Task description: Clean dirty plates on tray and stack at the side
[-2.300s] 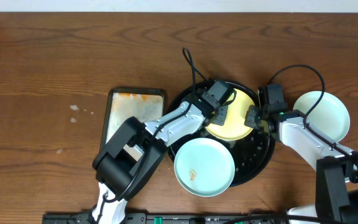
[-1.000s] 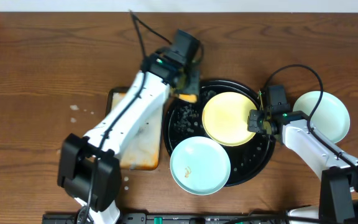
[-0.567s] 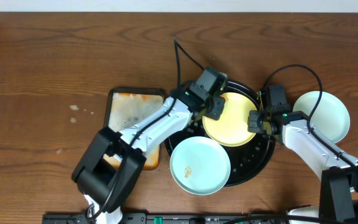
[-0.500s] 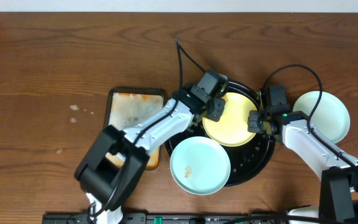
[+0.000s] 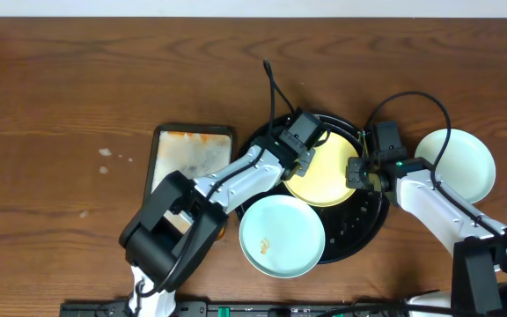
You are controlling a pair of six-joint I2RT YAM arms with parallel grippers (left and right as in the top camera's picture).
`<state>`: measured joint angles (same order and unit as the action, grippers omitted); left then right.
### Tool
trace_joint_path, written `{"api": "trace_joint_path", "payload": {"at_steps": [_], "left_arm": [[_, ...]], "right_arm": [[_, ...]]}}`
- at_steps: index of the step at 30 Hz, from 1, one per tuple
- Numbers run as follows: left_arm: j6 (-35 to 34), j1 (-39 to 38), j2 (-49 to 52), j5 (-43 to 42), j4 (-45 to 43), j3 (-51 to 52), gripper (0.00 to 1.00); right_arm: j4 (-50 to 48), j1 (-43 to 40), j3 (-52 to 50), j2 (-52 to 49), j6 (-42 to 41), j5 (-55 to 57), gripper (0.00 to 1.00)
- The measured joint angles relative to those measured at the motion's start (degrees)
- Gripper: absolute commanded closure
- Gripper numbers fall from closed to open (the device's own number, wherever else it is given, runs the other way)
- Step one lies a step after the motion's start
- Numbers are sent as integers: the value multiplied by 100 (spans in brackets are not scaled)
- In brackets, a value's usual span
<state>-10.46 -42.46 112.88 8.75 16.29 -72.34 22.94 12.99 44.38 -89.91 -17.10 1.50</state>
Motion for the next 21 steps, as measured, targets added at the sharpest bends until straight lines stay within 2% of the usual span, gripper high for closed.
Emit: {"api": "trace_joint_path", "payload": {"at_steps": [10,15,21], "left_arm": [[24,146,-957,938,332,0,91],[-59,151,-1187,1091,852,7,91],[-682,509,-1969,822,1668,46,91]], "right_arm": [[66,-7,0,0,4,116,99],[66,-7,-2,0,90,184,99],[142,-7,-2,229,400,264,99]]}}
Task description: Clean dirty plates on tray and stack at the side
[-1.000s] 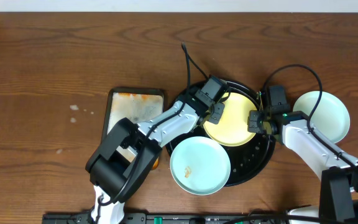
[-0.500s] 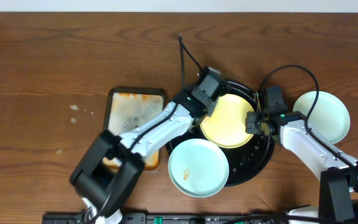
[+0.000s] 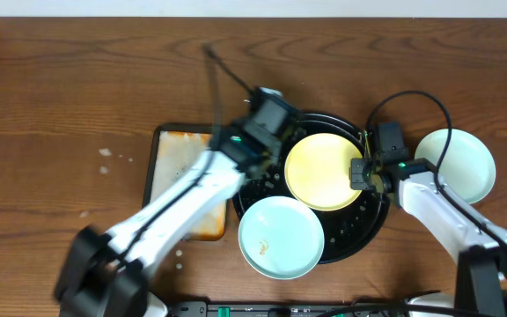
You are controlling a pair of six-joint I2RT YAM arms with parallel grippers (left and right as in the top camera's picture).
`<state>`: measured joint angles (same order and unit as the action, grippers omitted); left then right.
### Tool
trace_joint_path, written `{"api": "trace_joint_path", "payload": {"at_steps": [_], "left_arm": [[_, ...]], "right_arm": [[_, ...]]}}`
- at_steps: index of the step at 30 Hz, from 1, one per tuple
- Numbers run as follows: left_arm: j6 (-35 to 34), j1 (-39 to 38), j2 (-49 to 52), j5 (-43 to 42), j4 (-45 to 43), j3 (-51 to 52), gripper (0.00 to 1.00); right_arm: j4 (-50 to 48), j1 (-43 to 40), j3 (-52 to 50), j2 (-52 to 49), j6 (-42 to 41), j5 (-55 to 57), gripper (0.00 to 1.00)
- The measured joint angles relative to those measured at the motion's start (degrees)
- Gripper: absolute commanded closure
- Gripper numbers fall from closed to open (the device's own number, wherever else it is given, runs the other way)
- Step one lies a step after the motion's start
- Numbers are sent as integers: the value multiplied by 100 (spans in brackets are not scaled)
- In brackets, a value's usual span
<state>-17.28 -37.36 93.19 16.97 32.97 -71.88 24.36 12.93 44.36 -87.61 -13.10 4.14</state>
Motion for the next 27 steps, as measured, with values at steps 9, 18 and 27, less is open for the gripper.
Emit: {"api": "trace_joint_path", "payload": {"at_steps": [9,18,27], "left_arm": [[-352,1589,-1064,-1141,1370,0,91],[-348,2343,-1056,-1414,1668,439,90],[-348,2409,-1056,-1502,1633,870,87]], "right_arm": [[-7,402,101,1233,927,769,99],[-584,1598,170,2004,2216,2623,99],[-1596,3178,177,2013,3952,4909,99]]}}
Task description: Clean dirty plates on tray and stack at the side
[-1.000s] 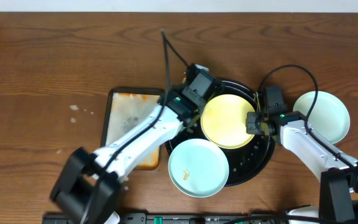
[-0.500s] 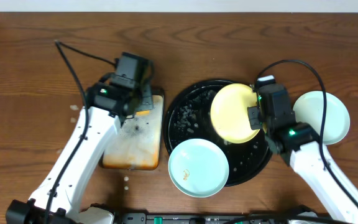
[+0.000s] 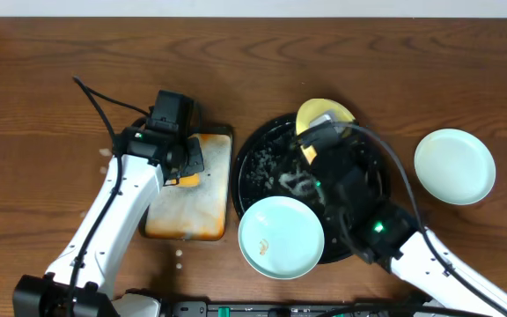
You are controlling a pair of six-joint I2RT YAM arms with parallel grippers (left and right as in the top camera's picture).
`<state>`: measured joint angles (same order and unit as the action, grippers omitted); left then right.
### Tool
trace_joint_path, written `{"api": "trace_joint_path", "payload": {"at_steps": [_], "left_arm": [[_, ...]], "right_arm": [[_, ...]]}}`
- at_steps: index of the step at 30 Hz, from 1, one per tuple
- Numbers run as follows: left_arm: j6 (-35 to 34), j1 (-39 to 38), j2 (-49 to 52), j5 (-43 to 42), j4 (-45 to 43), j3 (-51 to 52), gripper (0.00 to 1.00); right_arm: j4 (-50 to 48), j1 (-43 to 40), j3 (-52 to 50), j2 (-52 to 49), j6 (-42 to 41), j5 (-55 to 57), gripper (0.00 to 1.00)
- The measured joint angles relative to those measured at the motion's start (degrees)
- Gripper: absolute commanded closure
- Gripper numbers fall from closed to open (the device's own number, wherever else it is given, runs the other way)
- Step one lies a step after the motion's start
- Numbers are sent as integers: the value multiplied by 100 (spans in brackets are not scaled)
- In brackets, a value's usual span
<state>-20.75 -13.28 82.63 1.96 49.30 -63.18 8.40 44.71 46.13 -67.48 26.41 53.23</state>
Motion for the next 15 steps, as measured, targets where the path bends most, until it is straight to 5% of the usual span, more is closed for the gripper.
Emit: {"api": "trace_joint_path", "payload": {"at_steps": [15], "left_arm": [[2,0,0,-13,-20,0,85]], "right_arm": [[-33,625,0,0,1045,1093,99]]}}
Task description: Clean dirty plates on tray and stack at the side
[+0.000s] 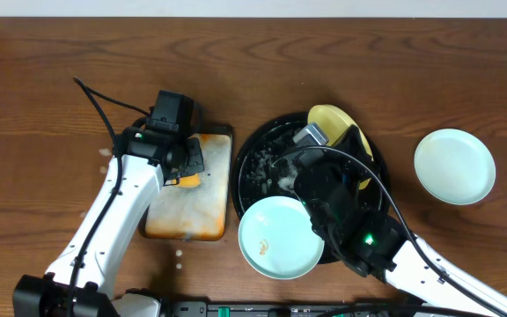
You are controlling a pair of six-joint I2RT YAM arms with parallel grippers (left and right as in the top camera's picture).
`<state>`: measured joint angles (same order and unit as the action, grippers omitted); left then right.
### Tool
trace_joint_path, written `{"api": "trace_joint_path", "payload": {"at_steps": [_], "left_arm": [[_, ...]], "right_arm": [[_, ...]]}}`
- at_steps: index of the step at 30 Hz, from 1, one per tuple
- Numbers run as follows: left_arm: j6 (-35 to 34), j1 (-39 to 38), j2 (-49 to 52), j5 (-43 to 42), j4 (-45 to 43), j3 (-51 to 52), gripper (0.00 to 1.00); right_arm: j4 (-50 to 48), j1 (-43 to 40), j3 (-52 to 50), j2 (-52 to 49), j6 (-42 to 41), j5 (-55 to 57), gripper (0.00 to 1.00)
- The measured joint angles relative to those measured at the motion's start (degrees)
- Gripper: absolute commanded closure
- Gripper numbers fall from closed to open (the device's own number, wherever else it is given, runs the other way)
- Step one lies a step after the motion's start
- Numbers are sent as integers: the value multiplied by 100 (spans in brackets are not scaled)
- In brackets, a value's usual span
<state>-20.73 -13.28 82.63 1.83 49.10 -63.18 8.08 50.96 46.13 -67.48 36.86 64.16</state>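
My right arm is raised high over the round black tray [255, 189]. Its gripper [322, 139] is shut on a yellow plate [334, 121], which hangs tilted above the tray's far side. A pale green plate [280, 236] with a few food bits lies on the tray's near edge. Dark crumbs are scattered on the tray's left part. Another pale green plate [454, 165] lies on the table to the right. My left gripper [188, 169] is over the rectangular pan [187, 211], shut on a yellow sponge [188, 181].
The rectangular pan is smeared with orange residue. Small white crumbs [104, 152] lie on the wooden table left of it, and one lies near the front edge [179, 255]. Cables trail from both arms.
The right arm has shifted slightly right and toward the front, and the tilted yellow plate sits a little further right over the tray. The left arm has not moved.
First the left gripper was at the yellow plate on the round tray while the right gripper held its rim. Then the left arm was drawing back left. Then it stood over the rectangular pan and the right arm held the plate raised and tilted, as now.
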Motion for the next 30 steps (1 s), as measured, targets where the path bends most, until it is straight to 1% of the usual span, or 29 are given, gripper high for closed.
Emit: {"api": "trace_joint_path", "payload": {"at_steps": [19,25,26,30], "left_arm": [[0,0,0,0,-7,0,85],[0,0,0,0,-33,0,83],[0,0,0,-2,-42,0,78],[7,0,0,-7,-37,0,76]], "right_arm": [[-13,0,0,0,-11,42,99],[96,-4,0,0,-439,42,99],[142,-7,0,0,-555,42,99],[330,-57,0,0,-997,42,99]]}}
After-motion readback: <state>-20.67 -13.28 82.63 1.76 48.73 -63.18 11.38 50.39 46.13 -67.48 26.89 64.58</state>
